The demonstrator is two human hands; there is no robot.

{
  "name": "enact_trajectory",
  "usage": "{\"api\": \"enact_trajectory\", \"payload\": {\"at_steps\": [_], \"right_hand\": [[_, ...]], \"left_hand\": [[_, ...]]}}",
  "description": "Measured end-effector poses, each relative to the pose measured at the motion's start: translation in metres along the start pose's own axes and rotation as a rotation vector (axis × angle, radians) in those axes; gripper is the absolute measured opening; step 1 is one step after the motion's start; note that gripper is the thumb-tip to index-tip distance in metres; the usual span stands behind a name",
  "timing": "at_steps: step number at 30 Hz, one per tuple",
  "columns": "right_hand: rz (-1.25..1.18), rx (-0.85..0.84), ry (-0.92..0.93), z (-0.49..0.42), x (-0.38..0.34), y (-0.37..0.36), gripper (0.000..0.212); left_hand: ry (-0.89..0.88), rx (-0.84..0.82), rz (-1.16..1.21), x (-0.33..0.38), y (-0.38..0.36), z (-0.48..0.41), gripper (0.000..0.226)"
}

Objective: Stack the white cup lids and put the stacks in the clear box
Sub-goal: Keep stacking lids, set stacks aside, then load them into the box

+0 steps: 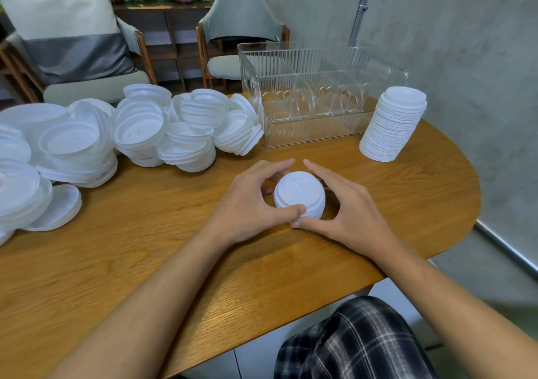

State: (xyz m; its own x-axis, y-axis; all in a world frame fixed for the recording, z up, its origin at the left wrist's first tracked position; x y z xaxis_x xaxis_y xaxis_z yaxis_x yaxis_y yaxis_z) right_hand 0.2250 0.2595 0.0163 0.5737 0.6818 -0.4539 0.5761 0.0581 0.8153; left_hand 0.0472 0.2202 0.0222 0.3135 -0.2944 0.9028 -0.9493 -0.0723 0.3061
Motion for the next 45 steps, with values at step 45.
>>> {"api": "enact_trajectory", "payload": {"at_steps": [45], "right_hand": [[-0.021,-0.06,-0.04,-0.05,-0.043,-0.043,0.087]], "left_hand": [[-0.349,0.614,-0.695,0.004,0.128,0.046,0.02]]}}
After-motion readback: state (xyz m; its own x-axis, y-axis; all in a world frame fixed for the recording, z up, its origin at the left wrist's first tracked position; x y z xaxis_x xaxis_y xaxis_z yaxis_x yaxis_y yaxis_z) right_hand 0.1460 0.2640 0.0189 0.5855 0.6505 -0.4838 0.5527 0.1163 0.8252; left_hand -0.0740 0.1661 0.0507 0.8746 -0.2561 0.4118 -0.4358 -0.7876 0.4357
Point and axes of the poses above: each hand's wrist, its own z-axis away from the middle knuckle, its own y-axis out of the back of the hand, x = y × z, the point moved 7 cm from there along -z, towards the middle knuckle, and after that the axes turned 12 degrees about z, right-handed, at the moved point
